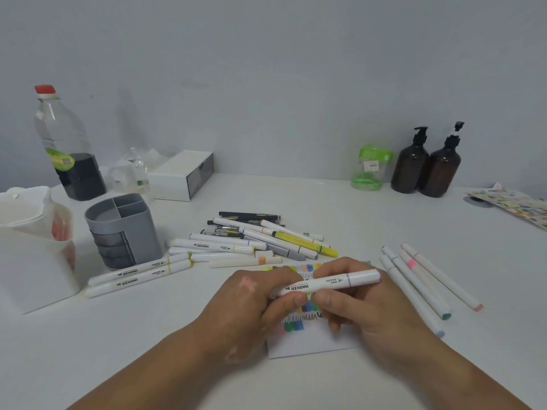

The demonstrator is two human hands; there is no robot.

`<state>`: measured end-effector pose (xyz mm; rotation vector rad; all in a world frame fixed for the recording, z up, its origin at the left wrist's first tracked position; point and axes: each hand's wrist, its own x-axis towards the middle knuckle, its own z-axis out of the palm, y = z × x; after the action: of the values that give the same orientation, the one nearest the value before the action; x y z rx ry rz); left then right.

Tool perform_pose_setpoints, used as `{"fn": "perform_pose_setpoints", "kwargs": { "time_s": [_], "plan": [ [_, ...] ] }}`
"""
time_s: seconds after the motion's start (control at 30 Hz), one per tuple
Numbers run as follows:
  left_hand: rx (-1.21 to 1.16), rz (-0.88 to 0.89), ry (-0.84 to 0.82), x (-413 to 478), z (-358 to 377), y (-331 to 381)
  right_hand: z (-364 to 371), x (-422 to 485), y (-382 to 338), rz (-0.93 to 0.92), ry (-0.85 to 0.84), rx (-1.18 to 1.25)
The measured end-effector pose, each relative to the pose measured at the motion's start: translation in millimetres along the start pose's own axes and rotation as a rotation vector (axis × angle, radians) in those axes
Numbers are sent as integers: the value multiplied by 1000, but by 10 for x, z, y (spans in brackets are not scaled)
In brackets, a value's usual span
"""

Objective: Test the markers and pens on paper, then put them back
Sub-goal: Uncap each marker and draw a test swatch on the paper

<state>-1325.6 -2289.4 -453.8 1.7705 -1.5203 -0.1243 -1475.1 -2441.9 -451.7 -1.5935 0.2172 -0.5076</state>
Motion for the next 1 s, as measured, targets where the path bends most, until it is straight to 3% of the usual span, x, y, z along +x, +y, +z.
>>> {"fn": "perform_pose_setpoints", "kwargs": {
  "time_s": [0.07, 0.27, 0.47, 0.8, 1.0],
  "plan": [
    [-6, 18, -12, -7, 2, 14, 23, -3, 23, 0, 8, -12],
    [189, -87, -148, -31, -48, -159, -123, 36, 20, 65, 243, 186],
    [299, -126, -267, -30, -25, -181, -77, -7, 62, 153, 87, 178],
    [314, -197, -317, 5, -94, -134, 51, -67, 43, 162, 77, -170],
    [329, -212, -334, 10, -81, -136, 122, -57, 45, 133, 144, -585]
  ]
}}
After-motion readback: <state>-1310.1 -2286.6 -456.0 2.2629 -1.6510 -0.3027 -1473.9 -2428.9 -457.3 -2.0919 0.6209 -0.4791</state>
